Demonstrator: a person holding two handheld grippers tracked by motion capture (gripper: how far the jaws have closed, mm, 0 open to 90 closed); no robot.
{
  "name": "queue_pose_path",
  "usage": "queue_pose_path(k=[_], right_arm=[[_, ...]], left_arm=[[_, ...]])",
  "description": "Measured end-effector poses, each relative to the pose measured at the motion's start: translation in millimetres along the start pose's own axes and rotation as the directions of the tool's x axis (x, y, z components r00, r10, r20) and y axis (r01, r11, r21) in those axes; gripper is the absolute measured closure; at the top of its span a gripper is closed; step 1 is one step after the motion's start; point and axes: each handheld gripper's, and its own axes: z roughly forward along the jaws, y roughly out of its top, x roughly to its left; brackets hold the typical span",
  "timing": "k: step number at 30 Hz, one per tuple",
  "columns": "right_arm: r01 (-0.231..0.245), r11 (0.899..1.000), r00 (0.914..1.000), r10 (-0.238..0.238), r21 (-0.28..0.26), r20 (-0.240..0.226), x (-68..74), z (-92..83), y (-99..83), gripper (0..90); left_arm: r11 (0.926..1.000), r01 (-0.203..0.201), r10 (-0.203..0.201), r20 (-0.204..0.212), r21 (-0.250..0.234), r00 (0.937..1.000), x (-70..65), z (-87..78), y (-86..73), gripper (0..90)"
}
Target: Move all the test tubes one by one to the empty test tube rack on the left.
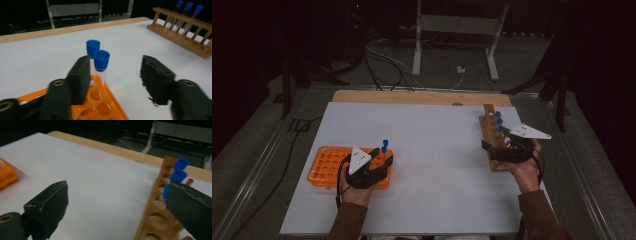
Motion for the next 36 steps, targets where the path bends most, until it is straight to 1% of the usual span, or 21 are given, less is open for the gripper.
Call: queue_pose_path(k=[1,4,6,9,11,13,15,17,18,19,21,24,26,27,28,31,36], right_arm=[[0.005,1.000,0.9999,-0.005,0.002,0.012,-1.9,0.3,0.1,3.7],[0.005,1.000,0.9986,-0.005,0.006,0.052,-8.9,2.6,0.3,3.9],[-0.010,1.000,0.9975,0.008,0.019,0.071,-14.8,6.5,-0.3,5.0],[-0.033,0.998,0.9948,0.028,0.051,0.098,-23.0,14.7,-2.8,7.7],[-0.049,0.997,0.9927,0.041,0.065,0.113,-27.6,19.9,-4.7,12.4],[-0.064,0.995,0.9901,0.053,0.082,0.130,-31.7,24.8,-6.9,17.9],[-0.072,0.993,0.9896,0.059,0.093,0.131,-34.8,28.6,-9.2,28.4],[-0.073,0.993,0.9887,0.060,0.091,0.138,-36.8,30.5,-10.5,40.2],[-0.069,0.994,0.9899,0.057,0.086,0.129,-37.7,31.1,-10.9,47.4],[-0.063,0.994,0.9901,0.051,0.087,0.131,-37.8,31.8,-10.9,51.5],[-0.047,0.995,0.9882,0.032,0.094,0.149,-37.6,33.7,-11.1,60.3],[-0.047,0.994,0.9864,0.030,0.103,0.162,-38.9,36.4,-12.0,70.1],[-0.057,0.993,0.9859,0.039,0.106,0.163,-40.1,37.9,-13.0,73.0],[-0.062,0.993,0.9848,0.044,0.104,0.168,-40.7,38.1,-13.1,76.0],[-0.068,0.992,0.9833,0.048,0.105,0.175,-41.2,38.6,-13.3,76.2],[-0.074,0.992,0.9836,0.056,0.101,0.172,-42.1,39.7,-13.6,76.5],[-0.079,0.992,0.9818,0.060,0.098,0.180,-40.7,42.2,-12.7,77.0]], left_arm=[[1.0000,0.001,-0.001,-0.001,-0.009,1.0000,-1.0,-0.9,0.5,37.1],[0.9998,-0.015,0.015,-0.003,-0.016,0.9999,-5.0,-1.8,2.2,26.7],[0.9998,-0.011,0.011,0.005,-0.015,0.9999,-7.1,-1.1,3.1,18.1],[0.9998,-0.012,0.012,0.023,-0.013,0.9997,-8.7,-0.7,3.5,8.0],[1.0000,-0.005,0.005,0.026,-0.003,0.9996,-8.9,-0.1,3.7,2.4],[1.0000,0.002,-0.002,0.030,-0.003,0.9996,-8.7,0.3,3.2,1.5],[1.0000,-0.002,0.002,0.029,0.001,0.9996,-8.6,0.5,2.7,1.2],[1.0000,0.001,-0.001,0.030,0.005,0.9996,-8.0,1.2,2.0,1.2],[1.0000,0.002,-0.002,0.029,0.008,0.9996,-7.8,1.5,1.6,1.2],[0.9999,0.002,-0.002,0.030,0.011,0.9996,-7.3,1.8,1.2,1.2],[0.9999,0.007,-0.007,0.026,0.014,0.9996,-6.5,2.4,0.5,1.2],[0.9998,0.008,-0.008,0.022,0.021,0.9997,-5.0,2.6,-0.2,1.2],[0.9997,0.008,-0.009,0.019,0.023,0.9998,-3.8,2.5,-0.6,1.2],[0.9997,0.011,-0.012,0.016,0.023,0.9998,-3.2,2.4,-0.8,1.2],[0.9997,0.013,-0.013,0.014,0.022,0.9998,-2.5,2.2,-1.0,1.2],[0.9996,0.016,-0.016,0.009,0.024,0.9998,-0.7,1.4,-1.4,1.2],[0.9993,0.019,-0.019,0.004,0.031,0.9998,0.8,1.4,-2.2,1.2]])
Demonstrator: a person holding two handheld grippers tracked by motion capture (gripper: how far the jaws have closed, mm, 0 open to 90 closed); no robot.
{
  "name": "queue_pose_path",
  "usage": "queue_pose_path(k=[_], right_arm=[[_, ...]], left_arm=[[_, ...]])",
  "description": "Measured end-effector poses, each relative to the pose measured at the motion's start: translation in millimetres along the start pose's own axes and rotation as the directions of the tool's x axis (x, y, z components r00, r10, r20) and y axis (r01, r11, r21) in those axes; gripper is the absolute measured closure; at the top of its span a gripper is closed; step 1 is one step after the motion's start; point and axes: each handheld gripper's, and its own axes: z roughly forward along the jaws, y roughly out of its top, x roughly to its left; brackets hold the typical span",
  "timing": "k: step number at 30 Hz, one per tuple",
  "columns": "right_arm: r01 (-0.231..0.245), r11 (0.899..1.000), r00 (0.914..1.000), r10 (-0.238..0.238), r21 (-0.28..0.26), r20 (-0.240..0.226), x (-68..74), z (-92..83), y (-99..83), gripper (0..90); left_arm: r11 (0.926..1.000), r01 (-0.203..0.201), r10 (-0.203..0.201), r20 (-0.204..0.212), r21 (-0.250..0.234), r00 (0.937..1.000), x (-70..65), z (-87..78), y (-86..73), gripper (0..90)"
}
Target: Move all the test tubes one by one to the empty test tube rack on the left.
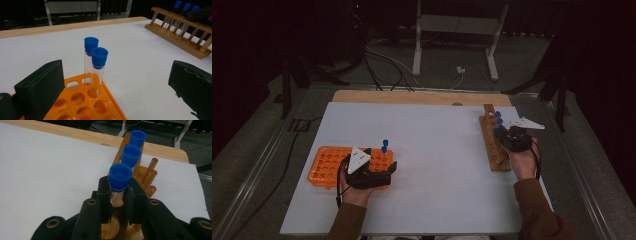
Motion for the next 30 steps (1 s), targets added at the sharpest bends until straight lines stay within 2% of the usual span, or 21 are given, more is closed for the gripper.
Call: queue_pose_path(k=[12,30], right_arm=[[-0.006,1.000,1.0000,0.006,0.003,0.000,-1.2,-1.7,1.1,77.4],[-0.009,0.998,1.0000,0.008,-0.067,-0.004,-1.9,-25.8,19.5,77.4]], left_arm=[[0.9998,-0.008,0.008,-0.006,0.016,1.0000,0.8,1.4,-1.5,1.2],[0.9998,-0.005,0.005,-0.012,0.018,0.9999,2.5,2.1,-2.4,1.2]])
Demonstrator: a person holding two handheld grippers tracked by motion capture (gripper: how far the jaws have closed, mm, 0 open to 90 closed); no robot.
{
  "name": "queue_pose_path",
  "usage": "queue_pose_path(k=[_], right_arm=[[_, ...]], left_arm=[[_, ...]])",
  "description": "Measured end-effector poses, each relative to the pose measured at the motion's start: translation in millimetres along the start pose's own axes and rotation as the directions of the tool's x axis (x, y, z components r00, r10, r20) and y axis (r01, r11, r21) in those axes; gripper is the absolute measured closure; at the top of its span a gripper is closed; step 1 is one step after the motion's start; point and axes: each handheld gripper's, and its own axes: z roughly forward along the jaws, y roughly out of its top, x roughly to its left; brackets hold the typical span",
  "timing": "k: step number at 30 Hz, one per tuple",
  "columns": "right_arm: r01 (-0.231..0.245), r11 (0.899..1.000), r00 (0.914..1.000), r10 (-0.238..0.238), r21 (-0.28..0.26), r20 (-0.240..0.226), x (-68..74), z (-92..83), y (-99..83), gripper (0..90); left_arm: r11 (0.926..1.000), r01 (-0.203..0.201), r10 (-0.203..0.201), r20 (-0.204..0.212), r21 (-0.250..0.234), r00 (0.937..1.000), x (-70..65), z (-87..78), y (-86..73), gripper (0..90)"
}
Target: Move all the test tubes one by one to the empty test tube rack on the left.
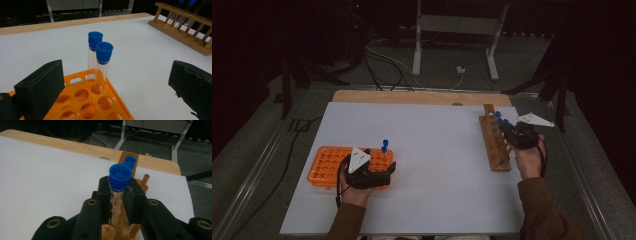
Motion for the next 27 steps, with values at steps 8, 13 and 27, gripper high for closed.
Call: queue_pose_path(k=[8,13,27], right_arm=[[0.014,0.999,0.9999,-0.014,-0.030,-0.006,1.7,-11.1,11.7,77.4],[0.037,0.998,0.9992,-0.037,-0.044,-0.011,5.6,-17.2,17.8,77.4],[0.046,0.998,0.9935,-0.051,-0.051,-0.102,25.0,-17.9,21.6,77.4]], left_arm=[[1.0000,-0.001,0.001,-0.002,0.002,1.0000,-0.5,1.1,-0.1,1.2],[1.0000,-0.002,0.002,0.000,0.001,1.0000,-1.0,0.9,0.1,1.2],[1.0000,-0.006,0.006,0.007,-0.001,1.0000,-2.6,0.9,0.7,1.2]])
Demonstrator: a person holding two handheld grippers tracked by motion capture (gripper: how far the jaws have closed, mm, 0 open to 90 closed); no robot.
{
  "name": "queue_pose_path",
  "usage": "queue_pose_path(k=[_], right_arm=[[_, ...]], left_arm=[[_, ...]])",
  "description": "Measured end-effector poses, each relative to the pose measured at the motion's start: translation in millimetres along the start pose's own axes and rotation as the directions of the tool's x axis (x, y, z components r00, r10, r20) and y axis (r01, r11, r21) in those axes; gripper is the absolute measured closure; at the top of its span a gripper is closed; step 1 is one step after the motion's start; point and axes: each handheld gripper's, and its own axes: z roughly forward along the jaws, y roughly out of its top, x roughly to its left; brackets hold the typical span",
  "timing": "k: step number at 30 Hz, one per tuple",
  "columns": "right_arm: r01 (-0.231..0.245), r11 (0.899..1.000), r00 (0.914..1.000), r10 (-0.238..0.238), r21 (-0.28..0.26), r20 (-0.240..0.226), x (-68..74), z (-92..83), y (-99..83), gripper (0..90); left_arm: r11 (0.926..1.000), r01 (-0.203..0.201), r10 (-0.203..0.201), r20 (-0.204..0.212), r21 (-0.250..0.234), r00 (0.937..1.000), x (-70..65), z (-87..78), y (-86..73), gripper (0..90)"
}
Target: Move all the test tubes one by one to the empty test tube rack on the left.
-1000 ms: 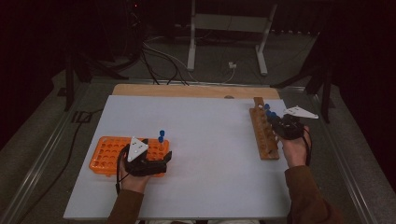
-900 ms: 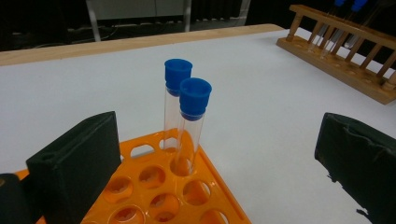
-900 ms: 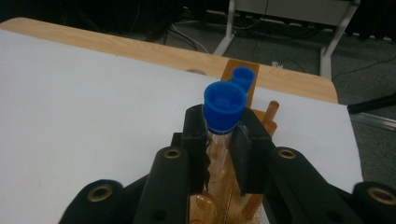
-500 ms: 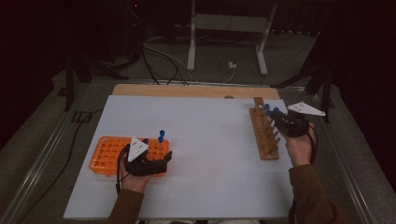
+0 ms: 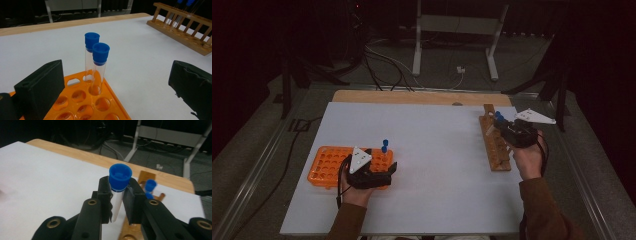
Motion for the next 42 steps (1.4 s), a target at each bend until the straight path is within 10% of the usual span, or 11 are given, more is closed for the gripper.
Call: queue_pose_path(k=[31,42], right_arm=[[0.067,0.996,0.9760,-0.054,0.052,-0.211,68.0,27.1,-4.1,77.2],[0.087,0.993,0.9637,-0.065,0.075,-0.259,87.1,34.4,-1.8,77.2]], left_arm=[[0.9996,-0.029,0.029,-0.015,-0.003,0.9995,-5.4,-2.5,2.6,2.0],[0.9943,-0.067,0.065,-0.025,-0.082,0.9975,-23.1,-7.7,16.4,7.4]])
